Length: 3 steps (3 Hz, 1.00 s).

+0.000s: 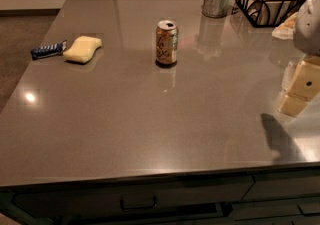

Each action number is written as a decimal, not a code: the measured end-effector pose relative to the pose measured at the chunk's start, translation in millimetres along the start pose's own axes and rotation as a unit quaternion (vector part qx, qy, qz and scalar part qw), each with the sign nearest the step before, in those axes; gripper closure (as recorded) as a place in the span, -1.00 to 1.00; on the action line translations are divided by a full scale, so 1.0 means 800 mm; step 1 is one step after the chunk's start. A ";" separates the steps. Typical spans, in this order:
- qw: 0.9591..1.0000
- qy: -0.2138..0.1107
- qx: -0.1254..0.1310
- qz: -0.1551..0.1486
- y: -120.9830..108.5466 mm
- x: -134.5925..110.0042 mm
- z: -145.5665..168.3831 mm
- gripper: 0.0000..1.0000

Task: Knock orange can over

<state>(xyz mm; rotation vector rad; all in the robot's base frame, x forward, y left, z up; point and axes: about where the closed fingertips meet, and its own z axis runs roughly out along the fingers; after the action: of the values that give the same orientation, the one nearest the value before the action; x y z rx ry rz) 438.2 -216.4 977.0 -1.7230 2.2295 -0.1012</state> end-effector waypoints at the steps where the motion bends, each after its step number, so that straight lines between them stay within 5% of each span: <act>1: 1.000 -0.001 0.001 0.004 -0.003 -0.002 -0.001 -1.00; 3: 0.995 -0.046 0.017 0.085 -0.093 -0.038 0.044 -1.00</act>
Offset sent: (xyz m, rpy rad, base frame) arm 0.0849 0.0115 -0.0029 0.1660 -0.0009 -0.1432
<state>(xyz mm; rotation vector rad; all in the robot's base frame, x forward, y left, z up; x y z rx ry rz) 524.7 -202.5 968.7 -1.4824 2.2816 -0.0188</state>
